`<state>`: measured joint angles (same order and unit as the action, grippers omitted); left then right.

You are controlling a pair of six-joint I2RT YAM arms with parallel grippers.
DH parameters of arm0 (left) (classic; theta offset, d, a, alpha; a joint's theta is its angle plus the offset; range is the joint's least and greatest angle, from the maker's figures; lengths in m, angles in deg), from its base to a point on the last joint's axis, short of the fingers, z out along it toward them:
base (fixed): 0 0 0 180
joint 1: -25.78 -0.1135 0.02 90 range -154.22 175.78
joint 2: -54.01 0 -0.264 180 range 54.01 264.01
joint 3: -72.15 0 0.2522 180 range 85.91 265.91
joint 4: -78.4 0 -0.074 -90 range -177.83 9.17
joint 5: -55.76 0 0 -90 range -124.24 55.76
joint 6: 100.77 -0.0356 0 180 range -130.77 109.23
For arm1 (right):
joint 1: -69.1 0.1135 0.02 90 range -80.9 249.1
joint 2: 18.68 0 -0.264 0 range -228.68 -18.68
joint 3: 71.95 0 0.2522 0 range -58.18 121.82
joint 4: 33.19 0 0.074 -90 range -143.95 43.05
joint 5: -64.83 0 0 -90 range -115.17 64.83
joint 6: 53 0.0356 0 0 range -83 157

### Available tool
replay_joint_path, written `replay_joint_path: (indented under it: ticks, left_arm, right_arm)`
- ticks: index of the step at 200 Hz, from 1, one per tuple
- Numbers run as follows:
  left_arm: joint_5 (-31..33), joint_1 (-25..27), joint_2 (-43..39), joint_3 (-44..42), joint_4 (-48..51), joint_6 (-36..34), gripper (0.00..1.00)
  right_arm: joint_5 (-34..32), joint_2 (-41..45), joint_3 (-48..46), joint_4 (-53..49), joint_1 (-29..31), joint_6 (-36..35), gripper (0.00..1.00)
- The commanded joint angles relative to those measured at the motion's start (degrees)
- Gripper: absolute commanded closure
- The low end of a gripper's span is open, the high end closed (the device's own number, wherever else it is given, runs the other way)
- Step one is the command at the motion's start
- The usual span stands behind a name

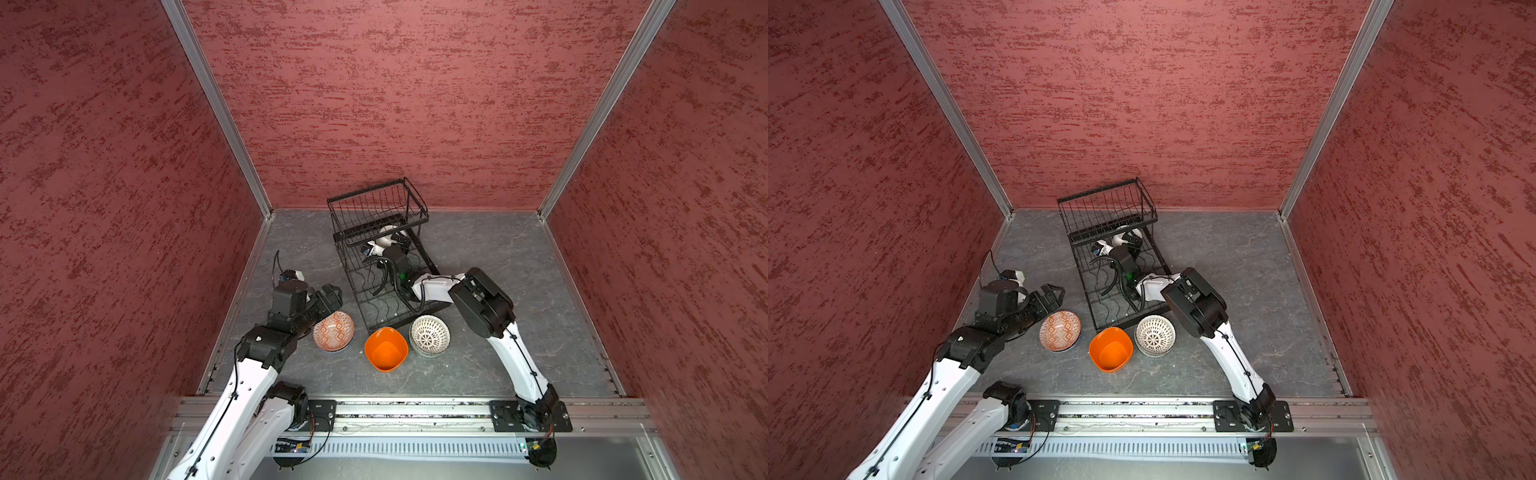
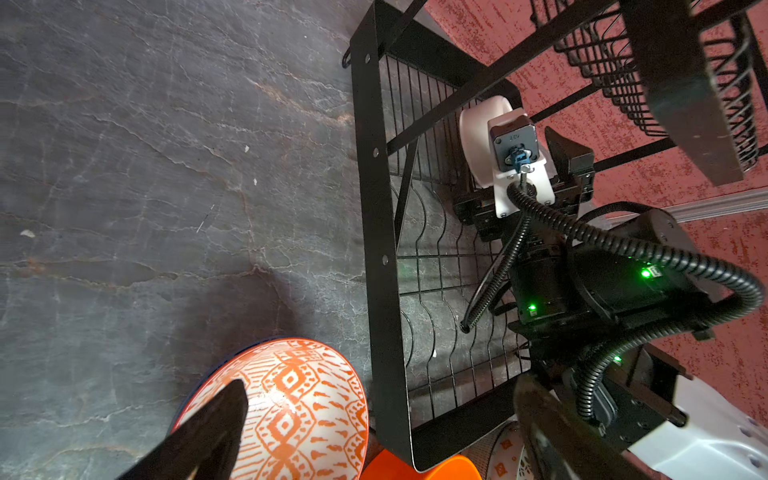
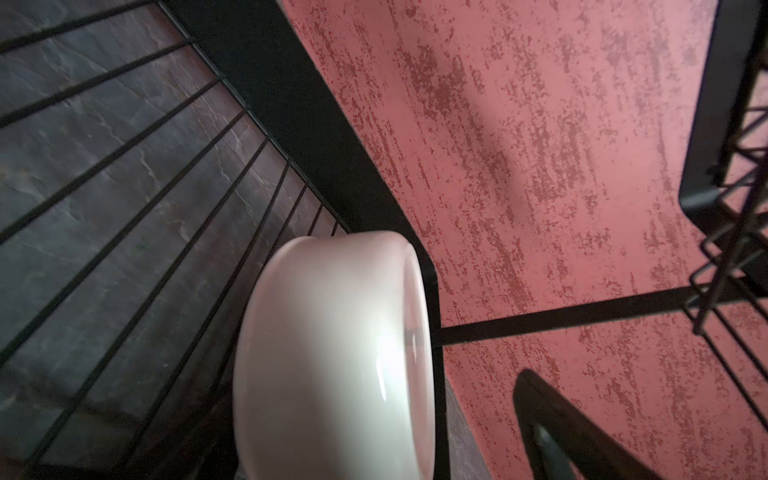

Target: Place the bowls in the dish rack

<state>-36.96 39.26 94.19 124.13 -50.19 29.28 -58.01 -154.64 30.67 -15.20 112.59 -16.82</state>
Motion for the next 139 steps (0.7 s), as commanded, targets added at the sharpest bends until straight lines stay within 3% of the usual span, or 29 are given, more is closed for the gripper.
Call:
replay_joint_path:
  ticks: [1, 86, 139]
  left_arm:
    - [-0.13, -0.55, -0.41, -0.42, -0.01, -0.94, 0.0]
    - [-0.44, -0.9, -0.46, -0.51, 0.23, -1.03, 0.0]
    - [-0.69, -0.99, -0.81, -0.67, 0.29, -1.03, 0.0]
  right_arm:
    - [2.61, 2.22, -0.11, -1.51, 1.49, 2.18, 0.01]
    - [3.04, 1.76, 1.75, -3.21, 2.06, 5.5, 0.01]
    - [4.87, 5.63, 1.79, -9.22, 1.73, 14.54, 0.01]
